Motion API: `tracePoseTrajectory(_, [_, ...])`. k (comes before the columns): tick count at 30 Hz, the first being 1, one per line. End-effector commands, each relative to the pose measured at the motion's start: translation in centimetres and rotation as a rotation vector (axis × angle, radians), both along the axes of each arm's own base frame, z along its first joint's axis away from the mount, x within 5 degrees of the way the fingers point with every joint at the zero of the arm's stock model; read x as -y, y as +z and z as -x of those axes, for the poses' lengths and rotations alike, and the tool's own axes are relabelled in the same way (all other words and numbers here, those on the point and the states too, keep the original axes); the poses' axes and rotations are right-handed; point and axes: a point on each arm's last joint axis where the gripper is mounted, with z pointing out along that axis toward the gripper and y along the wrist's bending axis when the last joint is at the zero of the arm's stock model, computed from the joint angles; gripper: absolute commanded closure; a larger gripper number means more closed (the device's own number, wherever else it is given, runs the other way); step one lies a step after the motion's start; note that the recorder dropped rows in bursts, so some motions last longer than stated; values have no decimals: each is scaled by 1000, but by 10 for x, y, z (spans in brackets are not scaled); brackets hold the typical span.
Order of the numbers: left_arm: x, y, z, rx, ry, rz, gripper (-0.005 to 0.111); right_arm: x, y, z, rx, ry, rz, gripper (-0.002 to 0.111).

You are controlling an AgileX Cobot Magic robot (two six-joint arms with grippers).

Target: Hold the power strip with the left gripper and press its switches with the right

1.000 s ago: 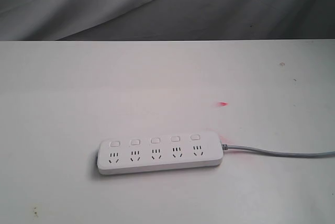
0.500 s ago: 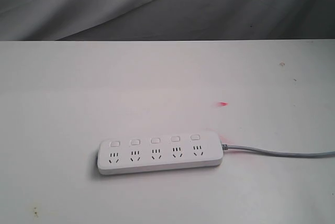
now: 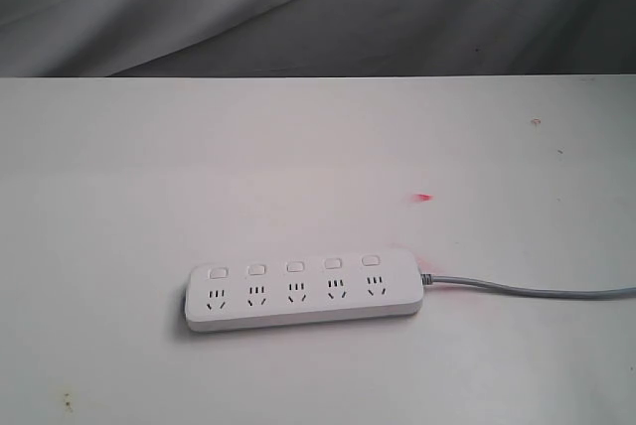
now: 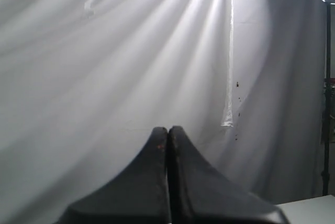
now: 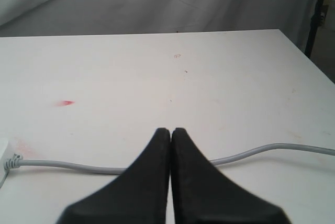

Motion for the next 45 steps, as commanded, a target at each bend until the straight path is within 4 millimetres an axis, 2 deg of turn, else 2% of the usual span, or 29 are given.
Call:
tracePoseTrajectory(1, [1, -14, -5, -61, -8, 47, 107, 0, -1, 0, 1, -2, 10, 108])
tracePoseTrajectory(6, [2, -30, -11, -112, -13, 49, 107, 0, -1, 0, 1, -2, 10, 108])
tracePoseTrajectory(13, [4, -65, -20, -207, -5, -23, 107, 0, -1, 0, 1, -2, 10, 108])
tracePoseTrajectory(22, [4, -86, -25, -257, 6, -68, 107, 0, -1, 0, 1, -2, 10, 108])
tracePoseTrajectory(28, [5, -114, -28, -339, 5, -76, 107, 0, -1, 0, 1, -2, 10, 108])
tracePoseTrajectory(31, [3, -134, -25, -373, 24, -77, 107, 0, -1, 0, 1, -2, 10, 108])
tracePoseTrajectory(35, [-7, -160, -17, -414, 117, 5, 107, 0, -1, 0, 1, -2, 10, 108])
tracePoseTrajectory(45, [-15, -195, 11, -287, 230, 43, 107, 0, -1, 0, 1, -2, 10, 108])
